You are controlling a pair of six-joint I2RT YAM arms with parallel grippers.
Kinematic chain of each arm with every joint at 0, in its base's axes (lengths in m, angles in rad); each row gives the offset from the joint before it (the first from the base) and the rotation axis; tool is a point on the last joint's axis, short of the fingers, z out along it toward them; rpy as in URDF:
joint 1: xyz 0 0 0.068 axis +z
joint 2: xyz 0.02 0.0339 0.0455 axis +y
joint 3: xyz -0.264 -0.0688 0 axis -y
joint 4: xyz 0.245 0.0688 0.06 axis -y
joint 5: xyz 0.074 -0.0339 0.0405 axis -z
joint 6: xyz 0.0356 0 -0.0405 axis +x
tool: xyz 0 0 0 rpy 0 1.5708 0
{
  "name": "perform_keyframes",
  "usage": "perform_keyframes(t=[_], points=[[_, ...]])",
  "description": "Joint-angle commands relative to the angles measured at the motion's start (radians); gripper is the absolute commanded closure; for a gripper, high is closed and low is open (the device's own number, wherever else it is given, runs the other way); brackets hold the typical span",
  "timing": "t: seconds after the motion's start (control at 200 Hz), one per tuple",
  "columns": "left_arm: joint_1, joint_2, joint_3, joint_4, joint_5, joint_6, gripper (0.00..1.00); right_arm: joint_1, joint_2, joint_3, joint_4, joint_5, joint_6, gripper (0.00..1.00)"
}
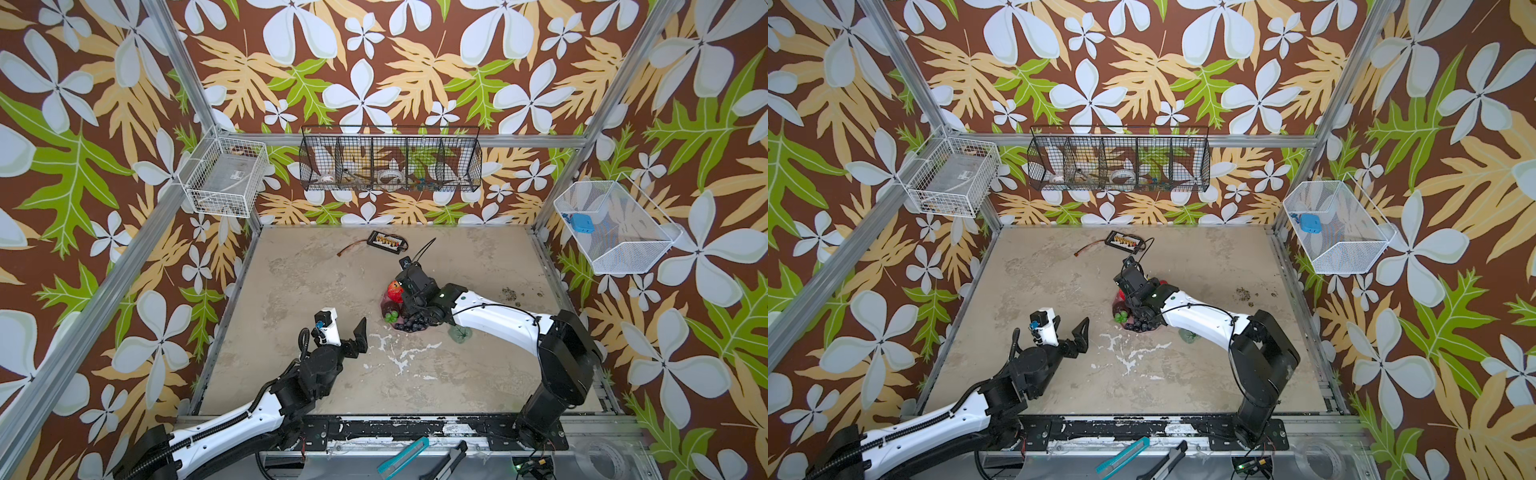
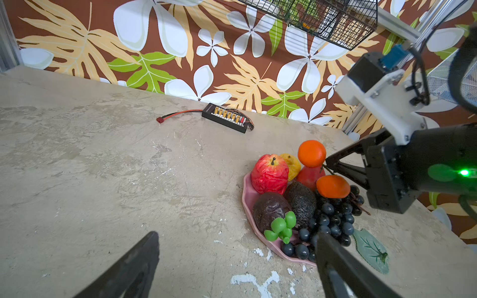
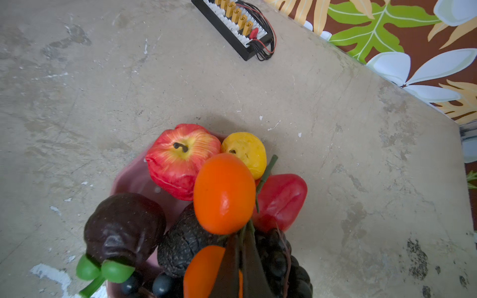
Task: Arrange fruit in a fruit bowl
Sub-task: Place the fruits in the fruit bowl.
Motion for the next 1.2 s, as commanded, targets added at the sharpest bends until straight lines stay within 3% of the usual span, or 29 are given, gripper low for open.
perform_keyframes(t=[0.0, 0.4, 0.871, 1.036, 1.196], points=[[0.002, -0.001, 0.001, 0.010, -0.011, 0.005, 0.05, 0.008, 0.025, 0.021, -0.048, 0.065, 0.015, 1.00], [0.001, -0.007, 0.000, 0.006, -0.009, 0.005, 0.05, 0.008, 0.061, 0.024, -0.063, 0.059, 0.058, 0.97], [0.001, 0.002, -0.001, 0.010, -0.024, 0.014, 0.05, 0.008, -0.027, 0.028, -0.066, 0.039, 0.052, 0.66], [0.001, 0.010, -0.005, 0.028, -0.044, 0.025, 0.05, 0.005, -0.150, -0.026, -0.030, 0.114, 0.023, 0.49], [0.001, 0.017, 0.004, 0.060, -0.100, 0.017, 0.05, -0.077, -0.338, -0.116, 0.049, 0.166, -0.015, 0.42]])
